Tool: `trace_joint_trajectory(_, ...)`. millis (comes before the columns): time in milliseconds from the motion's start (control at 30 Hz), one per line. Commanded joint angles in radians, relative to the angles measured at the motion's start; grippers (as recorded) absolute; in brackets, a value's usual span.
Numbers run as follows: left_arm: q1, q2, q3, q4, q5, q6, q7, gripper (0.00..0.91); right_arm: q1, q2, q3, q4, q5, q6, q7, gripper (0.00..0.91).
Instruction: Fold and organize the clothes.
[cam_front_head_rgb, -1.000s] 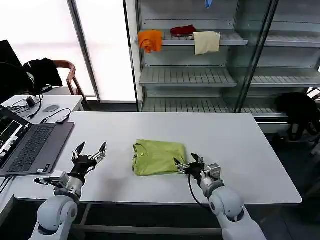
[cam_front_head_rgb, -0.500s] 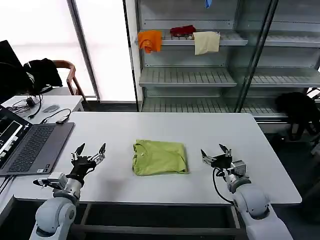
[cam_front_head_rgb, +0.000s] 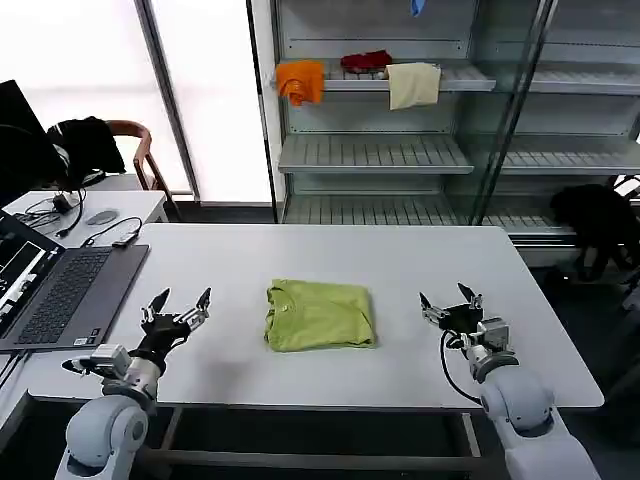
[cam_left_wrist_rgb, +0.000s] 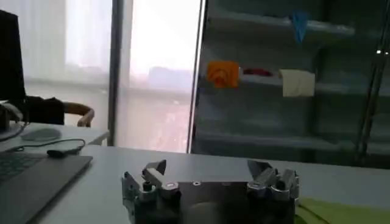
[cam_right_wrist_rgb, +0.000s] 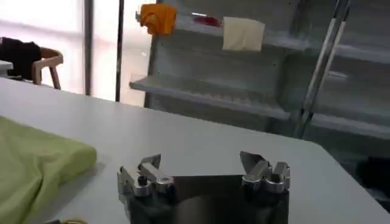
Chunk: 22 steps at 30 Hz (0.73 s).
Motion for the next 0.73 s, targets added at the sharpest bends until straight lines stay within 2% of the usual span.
trace_joint_trajectory(33,-0.001,0.003,-0.014,-0.008,-0.120,0.057,0.008,0.907,-0.023,-0.026,0.052,0.020,0.036,0.008,-0.037,0.907)
trace_joint_trajectory(433,0.014,0.015,-0.009,0.010,-0.096,0.001,0.014,0.907,-0.063,-0.049,0.081,0.047,0.090,0.006,-0.089,0.907)
trace_joint_trajectory(533,0.016,0.011,-0.002,0.016,-0.093,-0.014,0.011,0.907,-0.071,-0.056,0.087,0.035,0.106,0.007,-0.091,0.907)
trace_joint_trajectory(633,0.017,0.009,0.006,0.023,-0.091,-0.044,0.008,0.907,-0.075,-0.052,0.089,0.028,0.114,-0.003,-0.066,0.907)
trace_joint_trajectory(733,0.017,0.011,0.011,0.023,-0.092,-0.045,0.003,0.907,-0.097,-0.051,0.097,0.043,0.116,0.006,-0.075,0.907)
